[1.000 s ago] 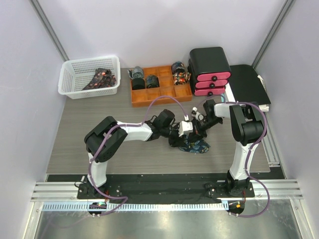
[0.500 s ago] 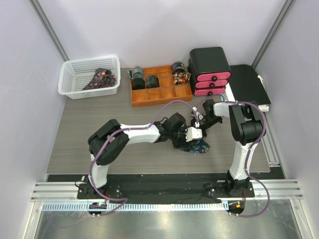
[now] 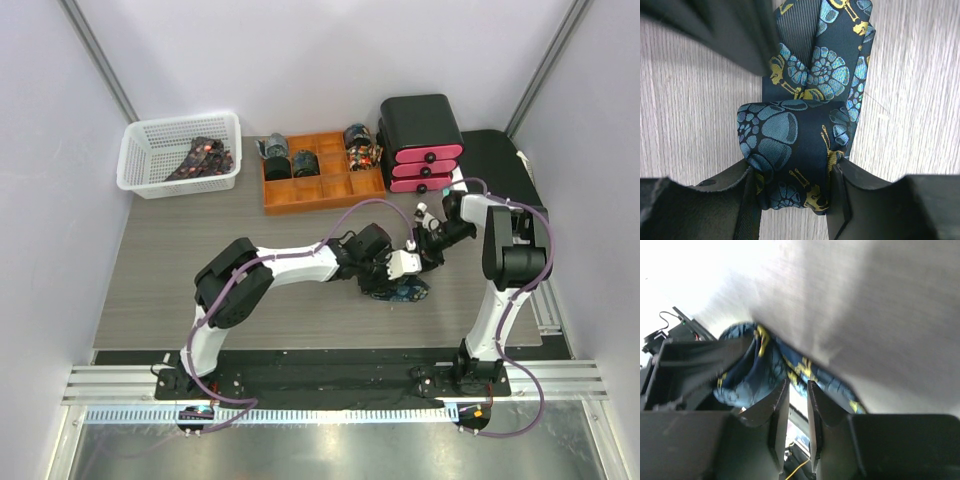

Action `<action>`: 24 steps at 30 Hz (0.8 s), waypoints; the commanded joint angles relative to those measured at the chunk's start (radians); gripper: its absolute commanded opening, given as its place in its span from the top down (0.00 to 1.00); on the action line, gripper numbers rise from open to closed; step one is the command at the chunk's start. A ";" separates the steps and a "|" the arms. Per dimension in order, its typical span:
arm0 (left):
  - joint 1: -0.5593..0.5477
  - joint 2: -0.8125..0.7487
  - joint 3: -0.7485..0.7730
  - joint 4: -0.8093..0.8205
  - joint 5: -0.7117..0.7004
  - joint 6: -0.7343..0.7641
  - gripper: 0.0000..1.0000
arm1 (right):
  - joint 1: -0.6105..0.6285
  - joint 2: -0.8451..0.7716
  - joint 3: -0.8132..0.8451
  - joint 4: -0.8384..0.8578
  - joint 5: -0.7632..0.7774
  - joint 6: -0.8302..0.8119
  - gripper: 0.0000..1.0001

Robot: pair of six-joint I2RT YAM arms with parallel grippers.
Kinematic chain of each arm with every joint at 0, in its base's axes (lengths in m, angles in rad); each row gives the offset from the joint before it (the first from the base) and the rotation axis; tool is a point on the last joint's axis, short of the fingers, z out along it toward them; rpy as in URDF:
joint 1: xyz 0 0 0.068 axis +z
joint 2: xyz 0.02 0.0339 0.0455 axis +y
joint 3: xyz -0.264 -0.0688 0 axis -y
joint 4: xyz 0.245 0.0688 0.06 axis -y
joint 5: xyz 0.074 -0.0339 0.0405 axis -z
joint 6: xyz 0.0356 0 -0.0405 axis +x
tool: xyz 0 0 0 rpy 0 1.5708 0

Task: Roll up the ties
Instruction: Roll the tie at the center of the board.

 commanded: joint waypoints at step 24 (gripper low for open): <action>0.086 -0.025 -0.107 -0.059 0.107 0.093 0.87 | 0.023 0.138 0.027 0.043 0.233 0.001 0.83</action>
